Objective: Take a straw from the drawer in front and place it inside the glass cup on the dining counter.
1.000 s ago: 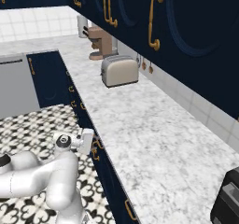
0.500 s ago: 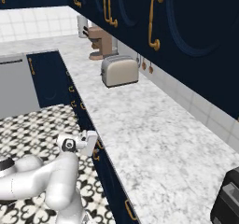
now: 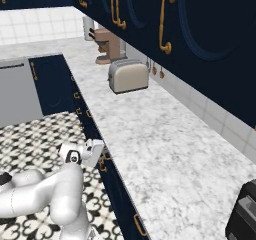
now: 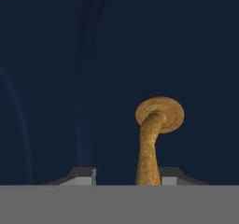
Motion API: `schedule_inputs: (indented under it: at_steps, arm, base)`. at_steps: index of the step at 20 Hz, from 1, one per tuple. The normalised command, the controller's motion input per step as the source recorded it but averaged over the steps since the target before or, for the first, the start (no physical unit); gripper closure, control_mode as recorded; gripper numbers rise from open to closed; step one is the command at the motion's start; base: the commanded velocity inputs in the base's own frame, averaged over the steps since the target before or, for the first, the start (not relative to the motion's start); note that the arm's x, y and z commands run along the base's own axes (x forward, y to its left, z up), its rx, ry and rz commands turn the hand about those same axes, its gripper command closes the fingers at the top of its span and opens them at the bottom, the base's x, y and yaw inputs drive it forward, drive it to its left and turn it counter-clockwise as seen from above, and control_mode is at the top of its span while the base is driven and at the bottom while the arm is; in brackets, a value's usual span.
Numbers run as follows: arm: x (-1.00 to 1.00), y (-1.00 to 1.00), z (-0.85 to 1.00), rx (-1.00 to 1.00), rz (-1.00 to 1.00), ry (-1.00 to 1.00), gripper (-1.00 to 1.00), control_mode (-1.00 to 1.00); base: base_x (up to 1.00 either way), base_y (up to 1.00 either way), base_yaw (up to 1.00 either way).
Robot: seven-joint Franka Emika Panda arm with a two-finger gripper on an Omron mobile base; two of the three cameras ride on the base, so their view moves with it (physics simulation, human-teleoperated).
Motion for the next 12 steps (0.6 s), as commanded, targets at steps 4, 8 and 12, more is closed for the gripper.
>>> schedule_inputs:
  at_steps: [4, 8, 12]
  arm:
    - [-0.33, 0.72, -0.02, 0.06, 0.04, 0.00, 1.00, -1.00]
    - [-0.40, 0.98, -0.01, 0.03, 0.04, 0.00, 1.00, -1.00]
    - [-0.45, 1.00, 0.00, 0.05, 0.04, 0.04, 1.00, -1.00]
  base:
    - [0.00, 0.00, 0.00]
    - [0.00, 0.00, 0.00]
    - [0.00, 0.00, 0.00]
